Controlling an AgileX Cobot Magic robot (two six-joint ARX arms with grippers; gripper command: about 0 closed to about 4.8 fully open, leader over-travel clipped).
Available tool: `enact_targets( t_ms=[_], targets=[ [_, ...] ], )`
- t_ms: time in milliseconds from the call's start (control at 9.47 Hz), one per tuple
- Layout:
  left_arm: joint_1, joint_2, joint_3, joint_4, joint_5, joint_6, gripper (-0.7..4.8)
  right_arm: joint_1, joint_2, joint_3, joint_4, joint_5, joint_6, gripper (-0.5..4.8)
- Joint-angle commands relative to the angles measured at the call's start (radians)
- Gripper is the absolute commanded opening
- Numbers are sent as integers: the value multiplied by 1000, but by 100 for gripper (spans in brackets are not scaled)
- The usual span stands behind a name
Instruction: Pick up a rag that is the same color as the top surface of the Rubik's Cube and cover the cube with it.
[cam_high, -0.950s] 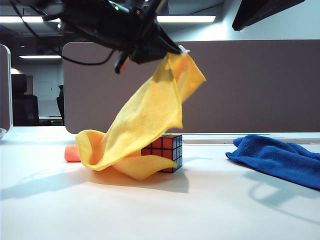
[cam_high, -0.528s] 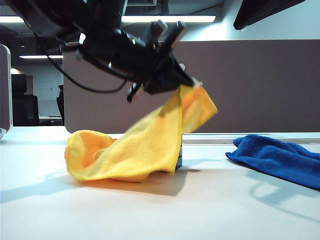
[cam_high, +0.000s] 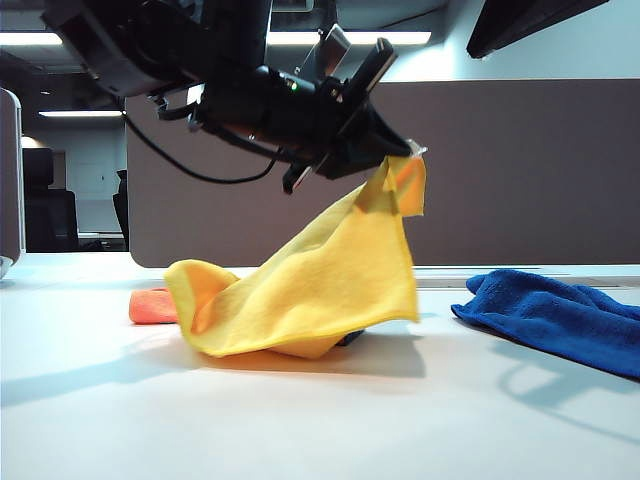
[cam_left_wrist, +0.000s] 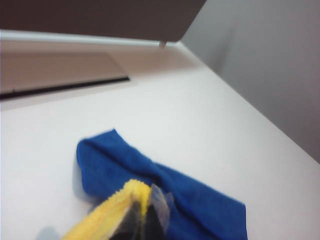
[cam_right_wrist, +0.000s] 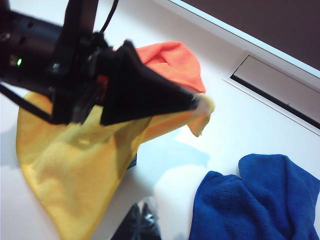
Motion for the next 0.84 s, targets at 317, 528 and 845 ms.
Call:
enact_targets(
  t_ms=[317,528,845],
  targets=[
    [-1,28,69,-4,-53,2,436,0,-3,5,16,1,0,-5],
    [2,26,69,-2,-85,3,479,0,-3,5,17,1,0,-5],
    [97,-21,69,-19,-214,56,479,-2,-4,5,89,102,1,-5]
  ],
)
